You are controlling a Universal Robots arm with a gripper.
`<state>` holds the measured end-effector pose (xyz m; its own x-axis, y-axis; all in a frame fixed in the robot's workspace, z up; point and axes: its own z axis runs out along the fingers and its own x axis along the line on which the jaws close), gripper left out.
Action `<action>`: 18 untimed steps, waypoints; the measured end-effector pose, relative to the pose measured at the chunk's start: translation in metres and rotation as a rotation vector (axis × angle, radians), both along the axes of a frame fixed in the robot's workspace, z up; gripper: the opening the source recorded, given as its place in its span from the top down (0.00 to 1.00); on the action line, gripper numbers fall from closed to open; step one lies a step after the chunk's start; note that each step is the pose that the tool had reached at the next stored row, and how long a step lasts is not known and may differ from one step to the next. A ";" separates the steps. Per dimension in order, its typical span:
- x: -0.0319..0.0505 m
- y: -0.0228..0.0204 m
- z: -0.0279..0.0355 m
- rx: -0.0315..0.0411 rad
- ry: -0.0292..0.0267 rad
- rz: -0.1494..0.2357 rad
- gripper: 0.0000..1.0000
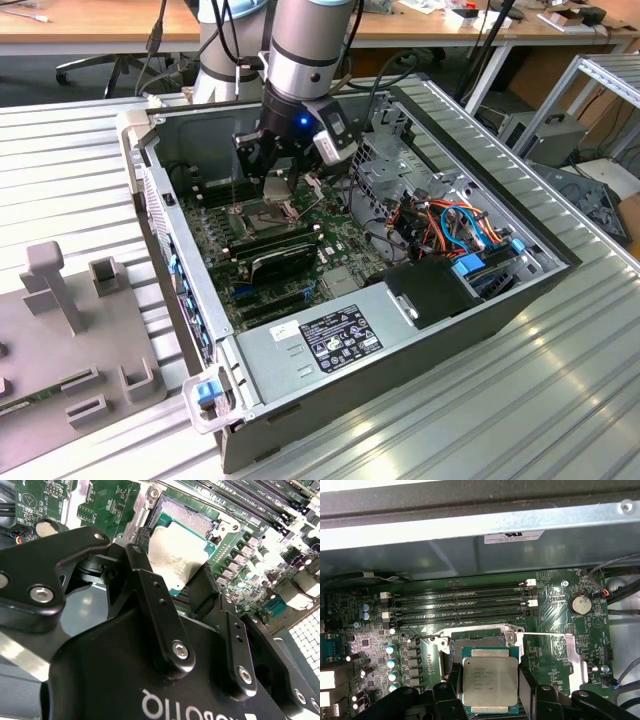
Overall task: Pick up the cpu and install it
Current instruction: 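Place the cpu into insertion slot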
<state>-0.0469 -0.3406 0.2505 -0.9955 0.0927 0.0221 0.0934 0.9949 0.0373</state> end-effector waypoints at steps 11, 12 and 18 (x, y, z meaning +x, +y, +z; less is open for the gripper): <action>0.0000 0.0003 -0.0007 -0.0002 0.0001 -0.013 0.45; 0.0000 0.0003 -0.0008 -0.0003 0.0001 -0.015 0.45; 0.0000 0.0005 -0.0016 -0.0002 0.0001 -0.020 0.45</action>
